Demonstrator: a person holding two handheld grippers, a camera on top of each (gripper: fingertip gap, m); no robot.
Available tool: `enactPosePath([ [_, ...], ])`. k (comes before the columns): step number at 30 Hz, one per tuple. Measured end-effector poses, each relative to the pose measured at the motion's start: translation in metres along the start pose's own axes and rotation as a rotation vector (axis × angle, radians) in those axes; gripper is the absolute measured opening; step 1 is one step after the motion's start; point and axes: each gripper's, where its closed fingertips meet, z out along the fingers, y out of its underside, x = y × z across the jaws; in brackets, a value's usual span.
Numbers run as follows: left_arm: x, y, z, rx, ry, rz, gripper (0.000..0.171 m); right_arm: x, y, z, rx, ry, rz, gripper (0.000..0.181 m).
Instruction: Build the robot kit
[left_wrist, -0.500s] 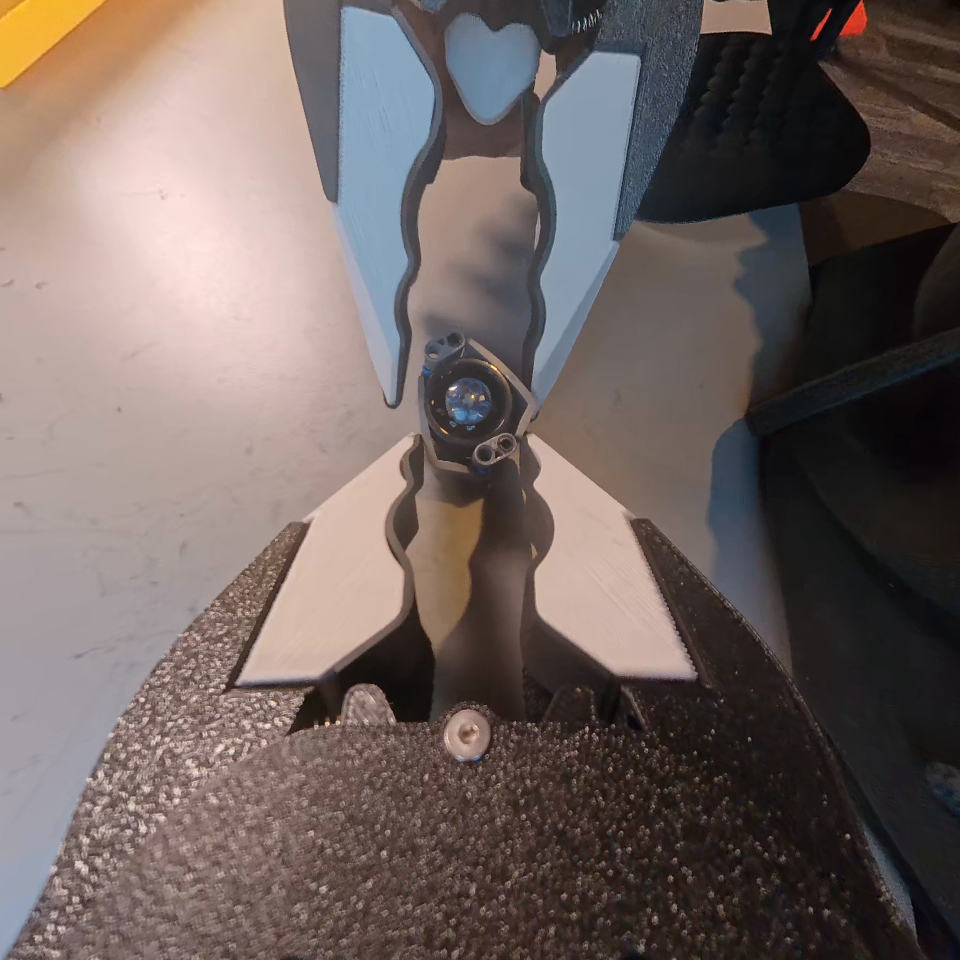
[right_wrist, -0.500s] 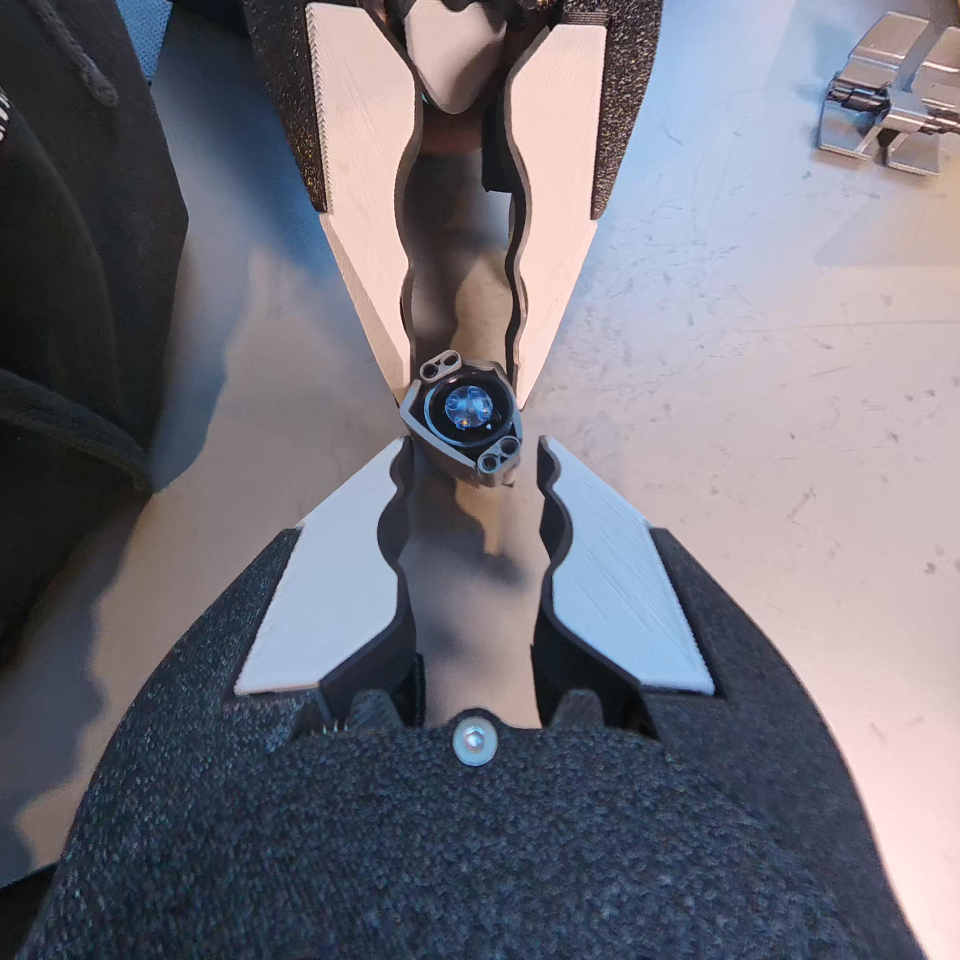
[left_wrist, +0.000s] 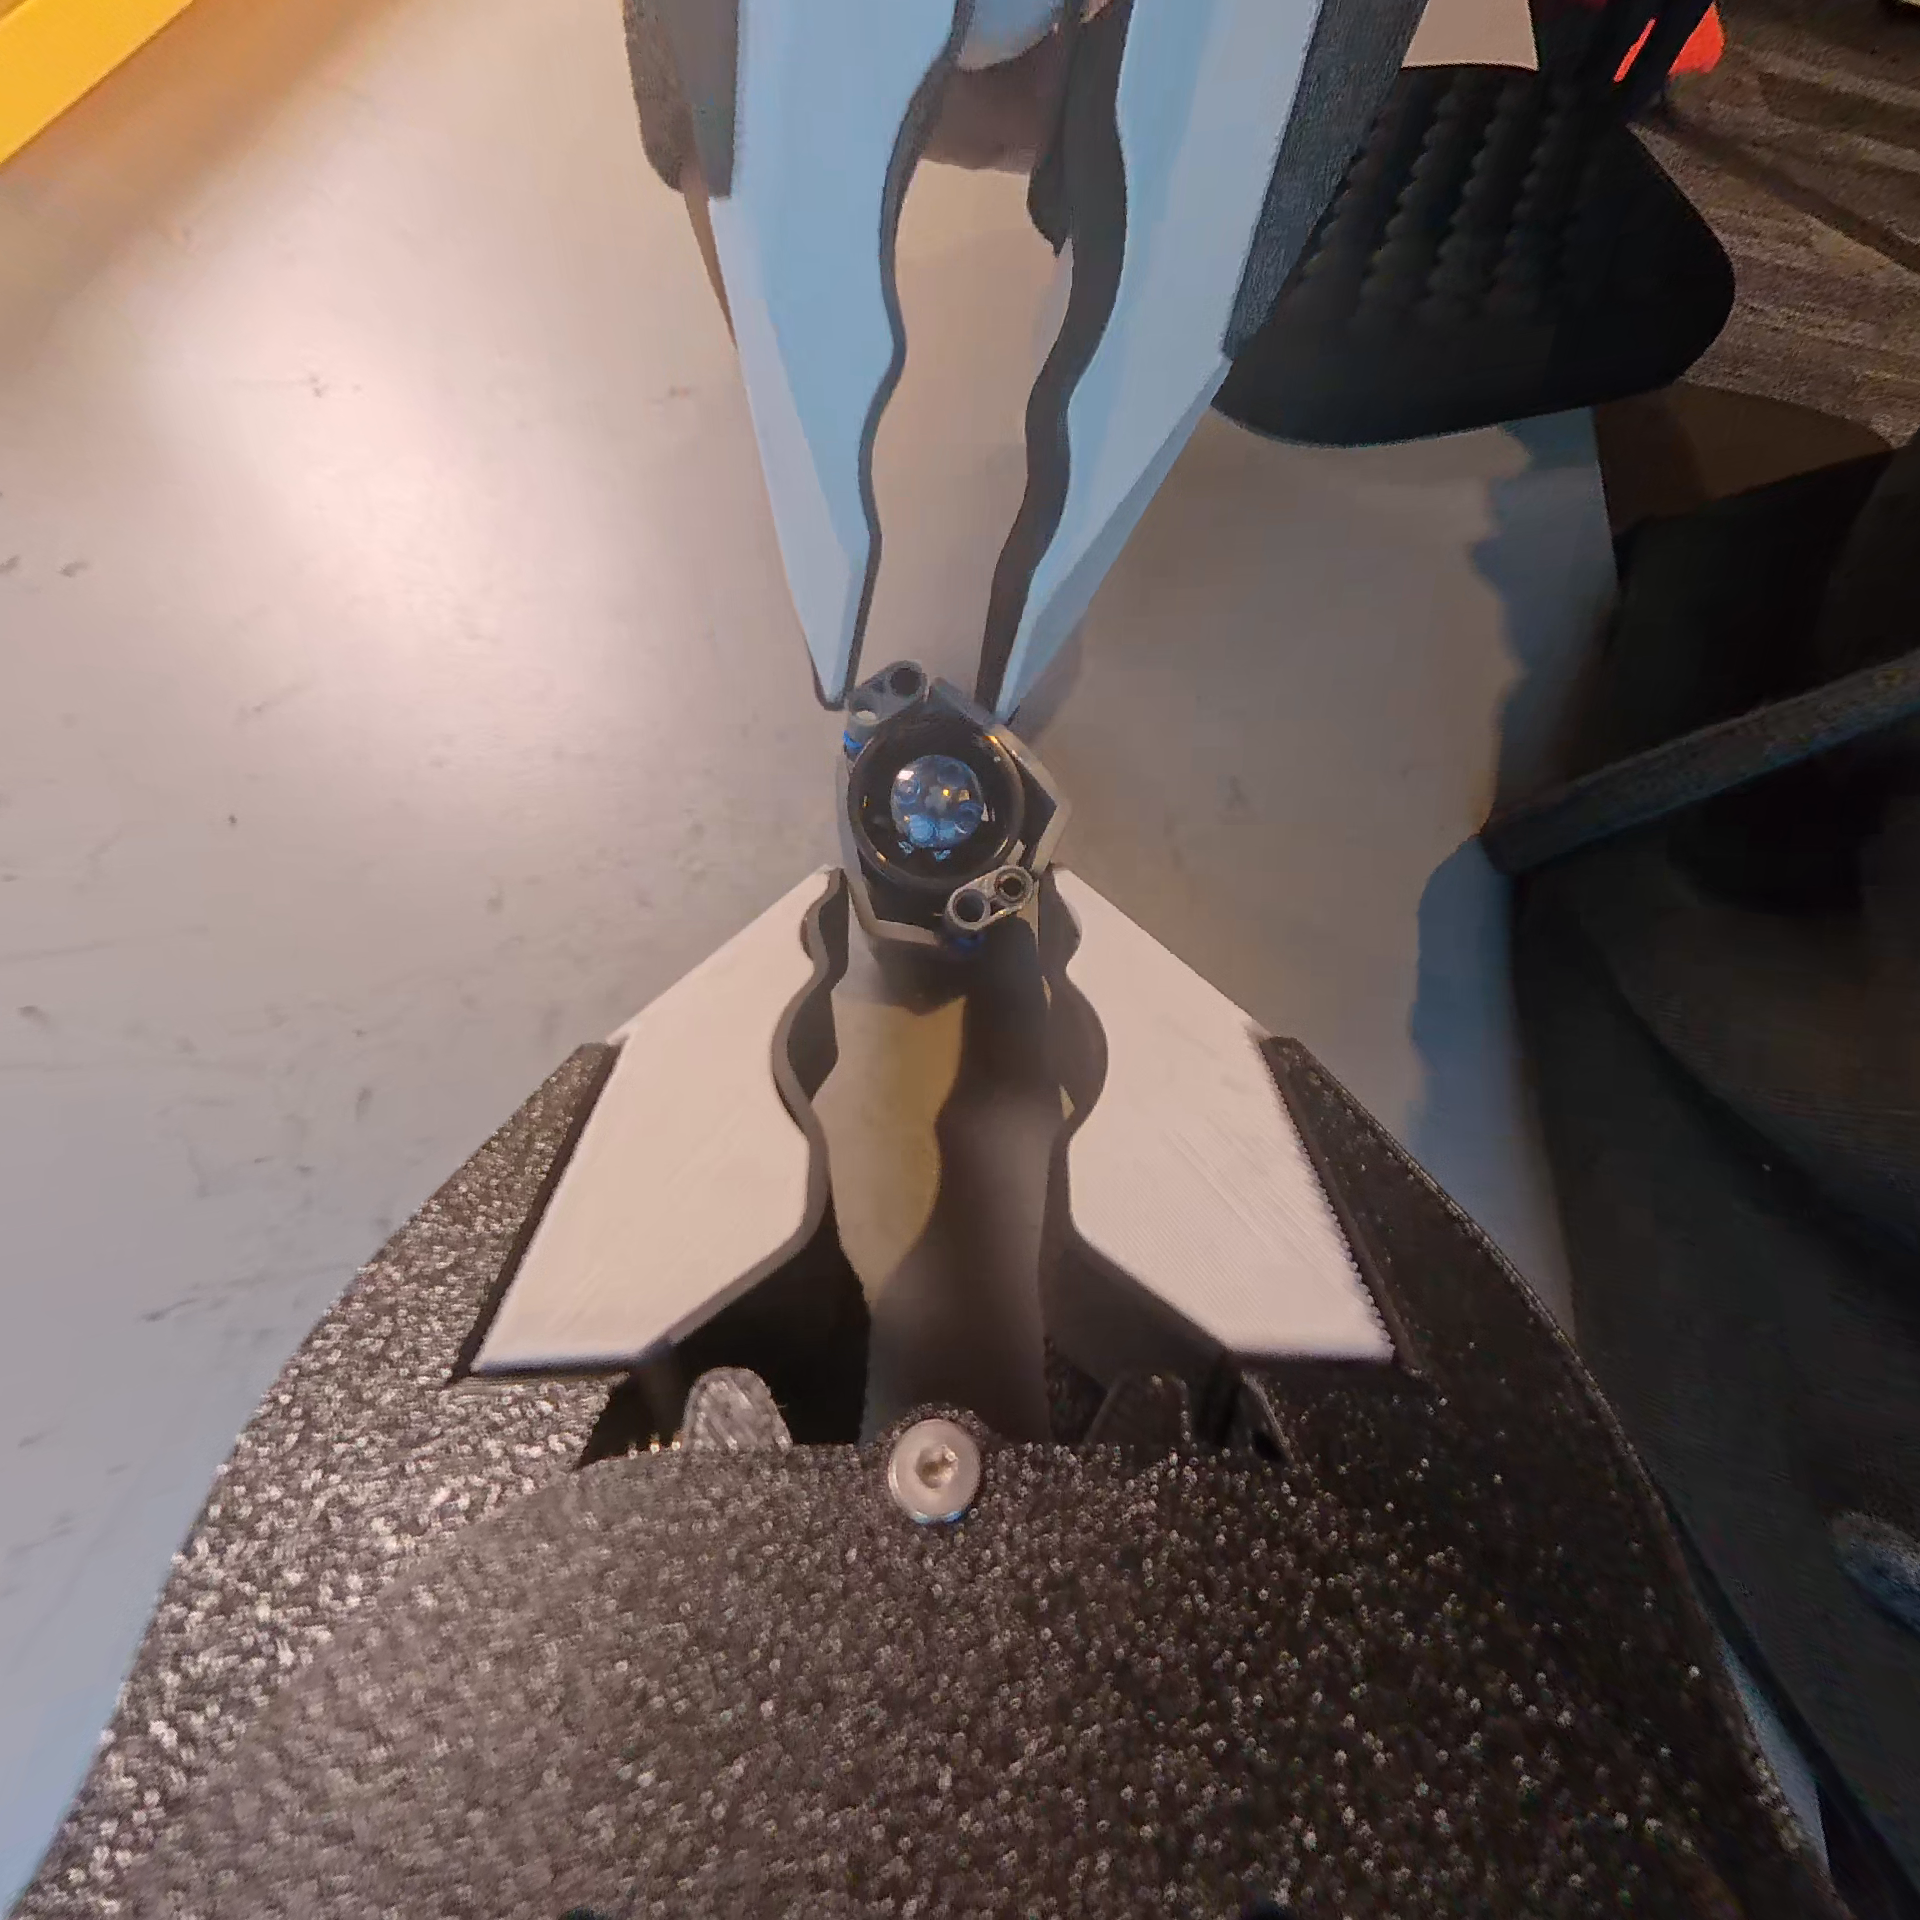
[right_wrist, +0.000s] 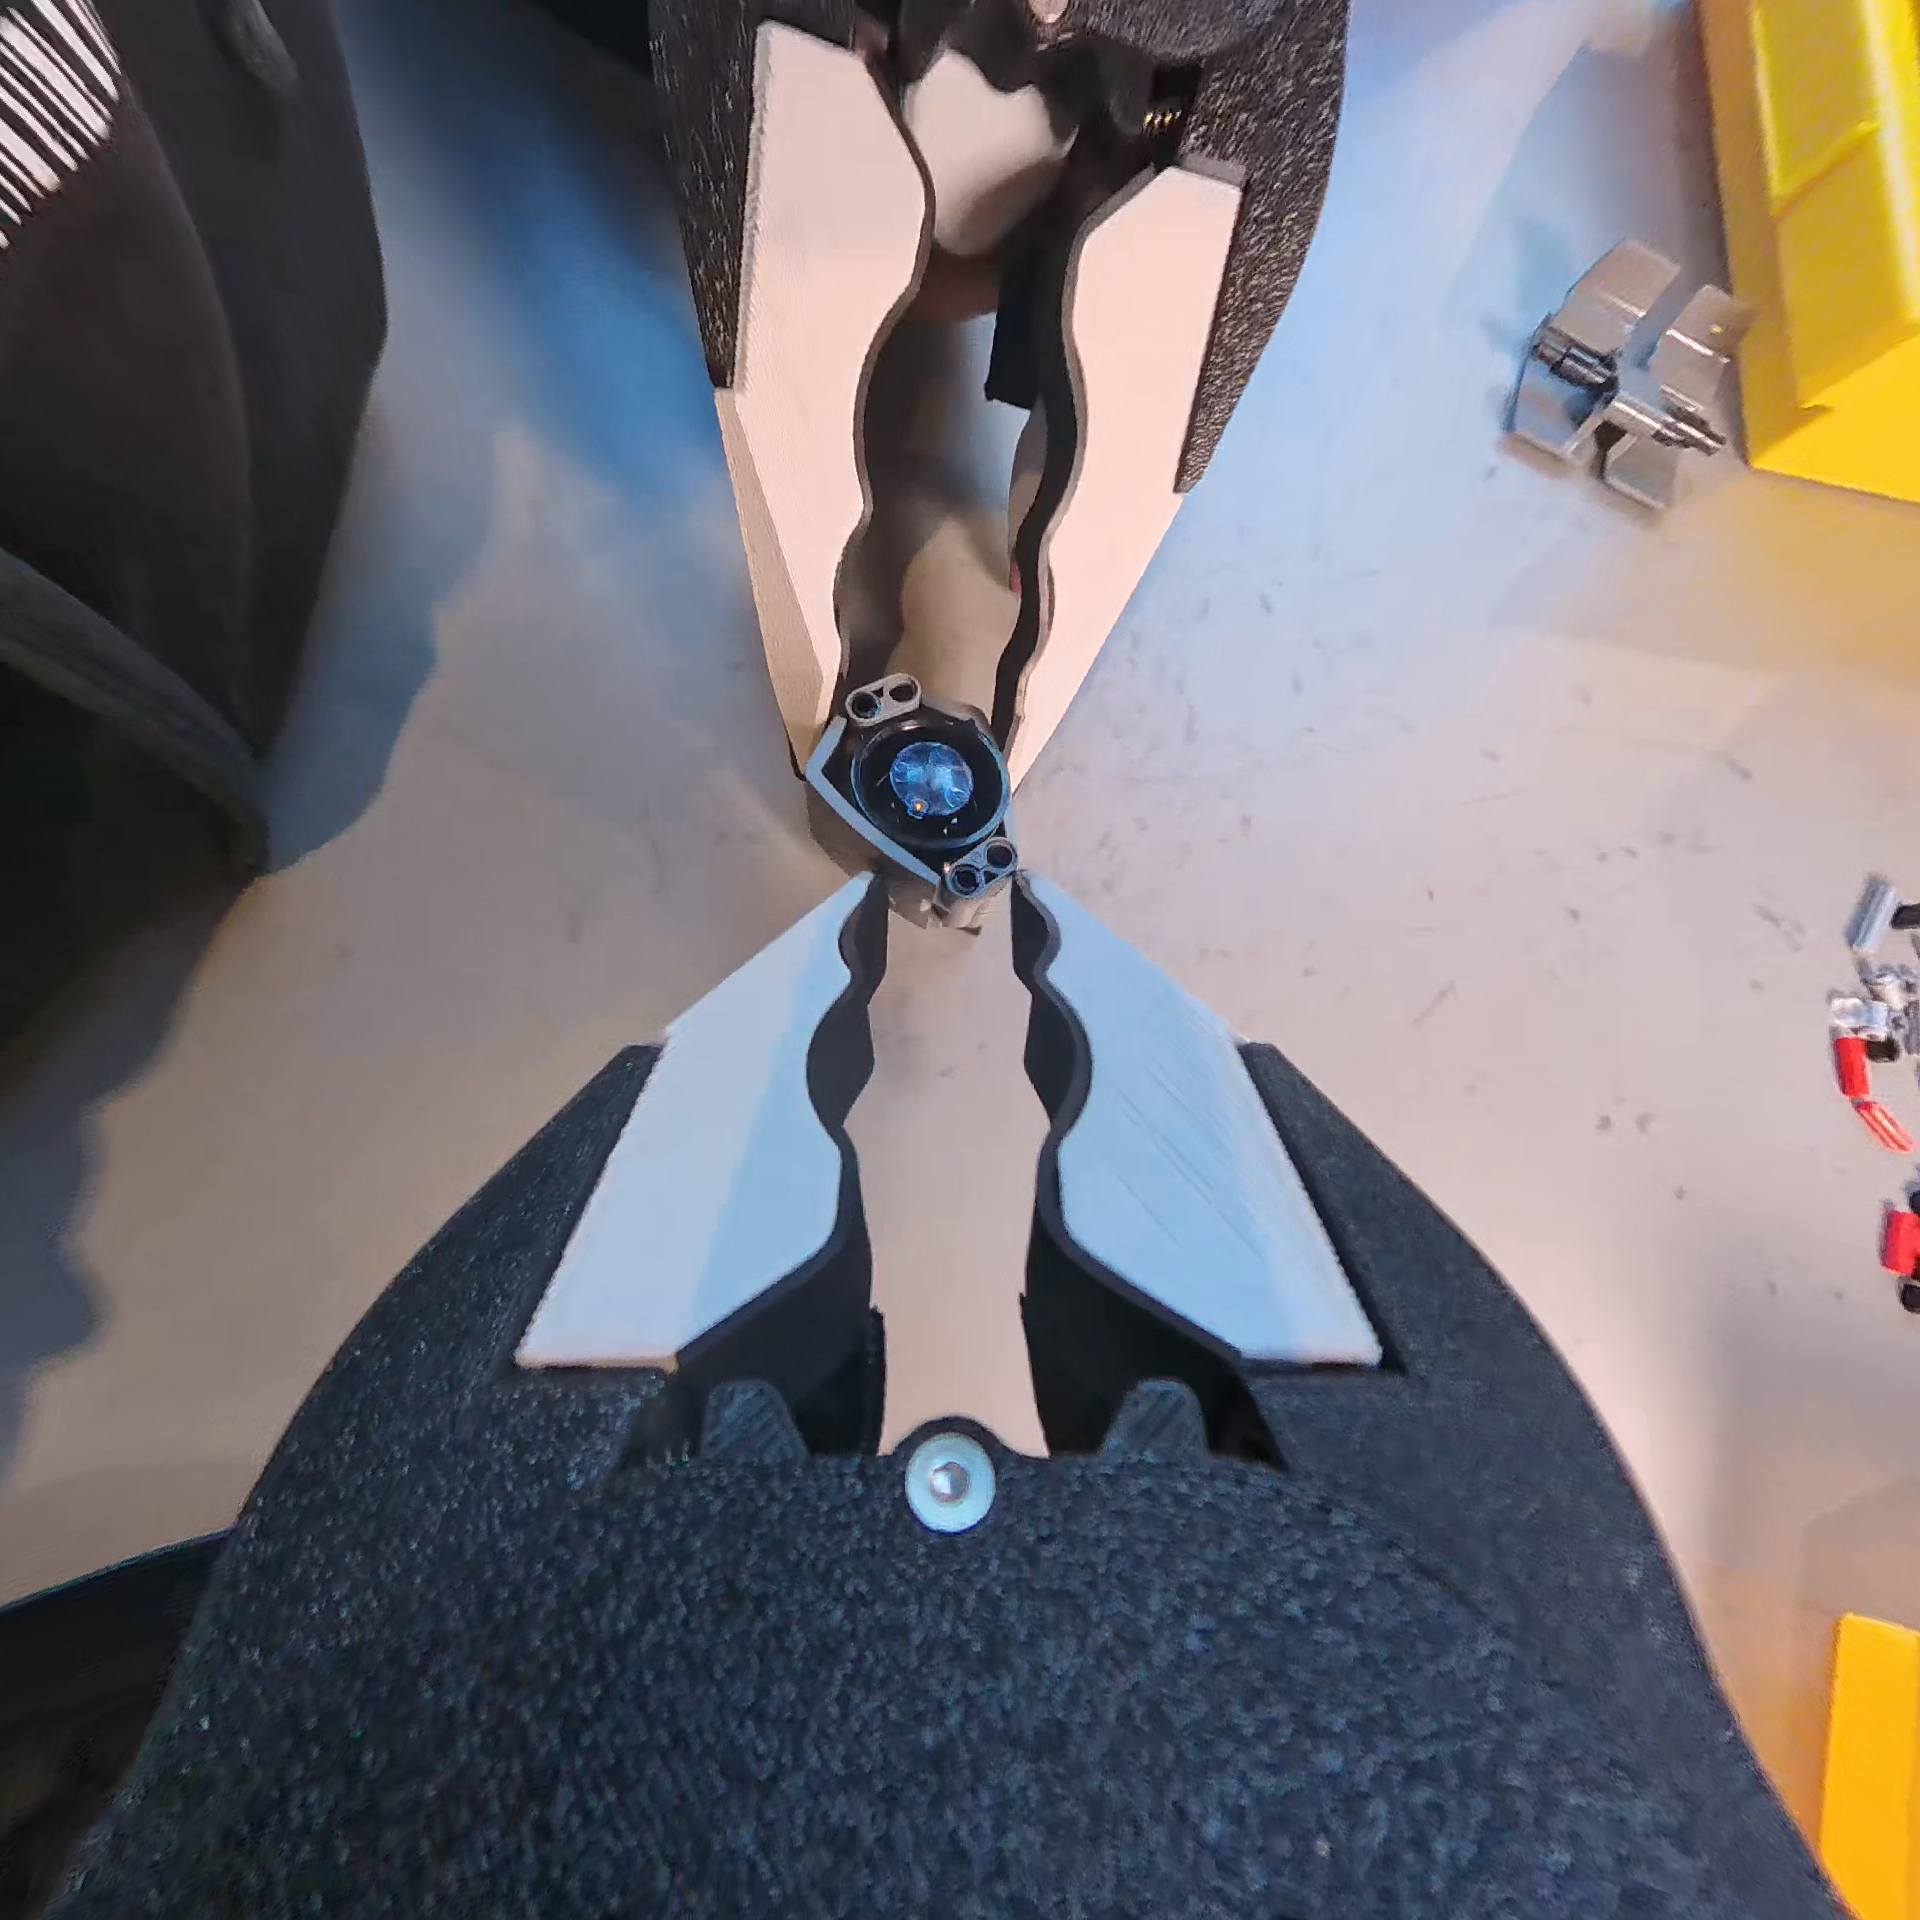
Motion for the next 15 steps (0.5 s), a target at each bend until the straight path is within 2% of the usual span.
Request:
enactPosePath([
  [7, -0.0018, 0.0008, -0.0009, -0.001, -0.005, 0.006, 0.035, 0.0024, -0.0013, 0.0025, -0.067, 0.003, -0.131, 0.025],
  [15, 0.0033, 0.0026, -0.0003, -0.011, 0.014, 0.070, 0.037, -0.0053, -0.0021, 0.0060, -0.121, -0.132, -0.141, 0.024],
])
